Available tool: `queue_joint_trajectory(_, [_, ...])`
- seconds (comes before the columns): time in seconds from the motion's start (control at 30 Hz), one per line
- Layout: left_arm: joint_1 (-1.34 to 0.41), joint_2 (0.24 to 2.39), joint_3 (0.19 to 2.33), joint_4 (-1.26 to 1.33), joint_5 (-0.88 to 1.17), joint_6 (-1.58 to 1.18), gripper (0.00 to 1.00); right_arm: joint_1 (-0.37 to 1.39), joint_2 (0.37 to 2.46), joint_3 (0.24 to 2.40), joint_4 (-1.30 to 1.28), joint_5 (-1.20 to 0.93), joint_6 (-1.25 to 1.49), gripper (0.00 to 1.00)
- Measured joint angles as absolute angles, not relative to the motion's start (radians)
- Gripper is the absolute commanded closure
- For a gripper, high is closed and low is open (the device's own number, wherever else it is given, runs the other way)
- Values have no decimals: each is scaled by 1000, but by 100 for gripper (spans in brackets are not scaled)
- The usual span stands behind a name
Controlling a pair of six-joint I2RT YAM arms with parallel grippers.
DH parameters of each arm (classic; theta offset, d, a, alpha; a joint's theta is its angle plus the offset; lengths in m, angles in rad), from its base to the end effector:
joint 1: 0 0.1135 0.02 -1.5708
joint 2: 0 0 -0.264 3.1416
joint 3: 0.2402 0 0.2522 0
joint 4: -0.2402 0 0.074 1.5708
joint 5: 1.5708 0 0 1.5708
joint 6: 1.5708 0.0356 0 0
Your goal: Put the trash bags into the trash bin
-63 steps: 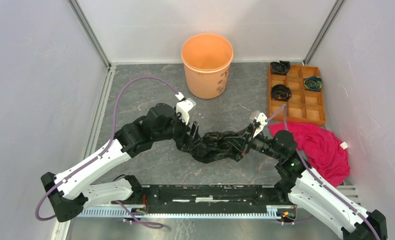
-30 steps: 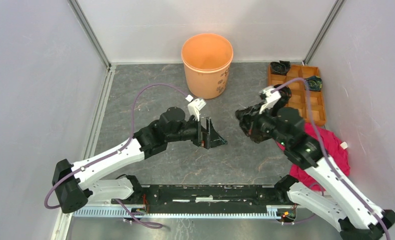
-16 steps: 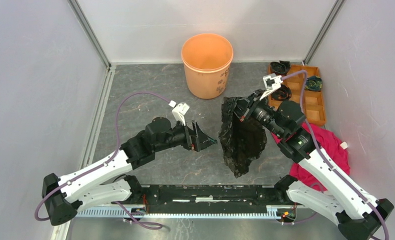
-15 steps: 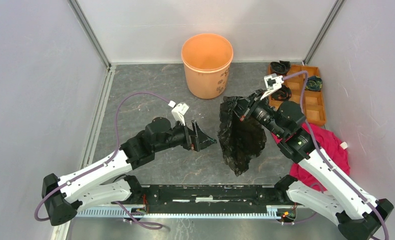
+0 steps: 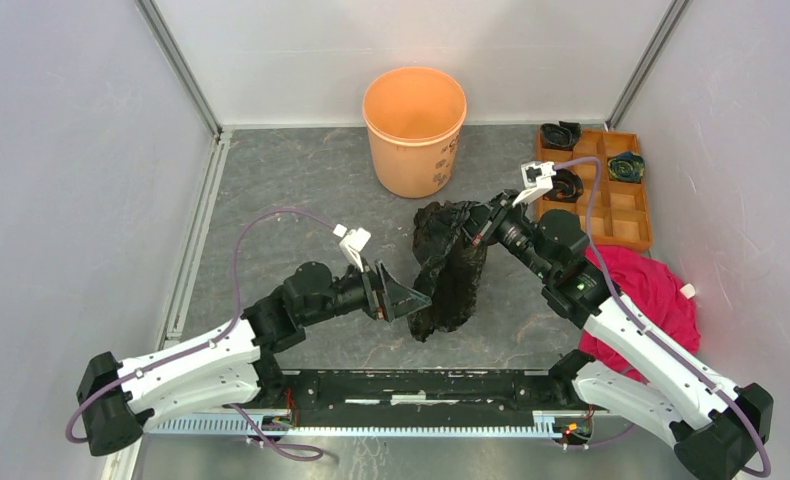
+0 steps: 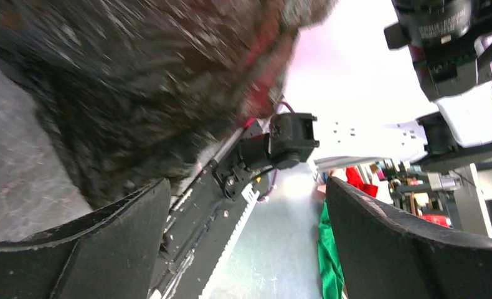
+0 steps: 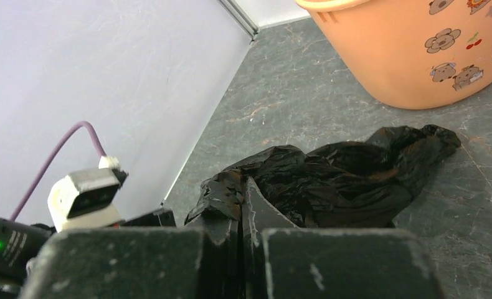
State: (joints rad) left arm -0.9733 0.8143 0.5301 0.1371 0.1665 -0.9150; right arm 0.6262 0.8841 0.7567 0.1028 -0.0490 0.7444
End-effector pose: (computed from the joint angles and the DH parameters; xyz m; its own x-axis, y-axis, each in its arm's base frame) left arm 0.1069 -0.1676 0.2784 -0.7696 -0.2584 -0.5840 0.4881 0.3517 -0.7988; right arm 0.1714 0.1261 0.3434 -0.4381 0.5183 -0.7345 -0.4462 0.5839 0.6782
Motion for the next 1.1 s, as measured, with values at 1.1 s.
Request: queue_joint_trajectory(1.1, [-1126, 974, 648, -14, -92, -603, 1, 626, 806, 777, 73, 24, 743, 99])
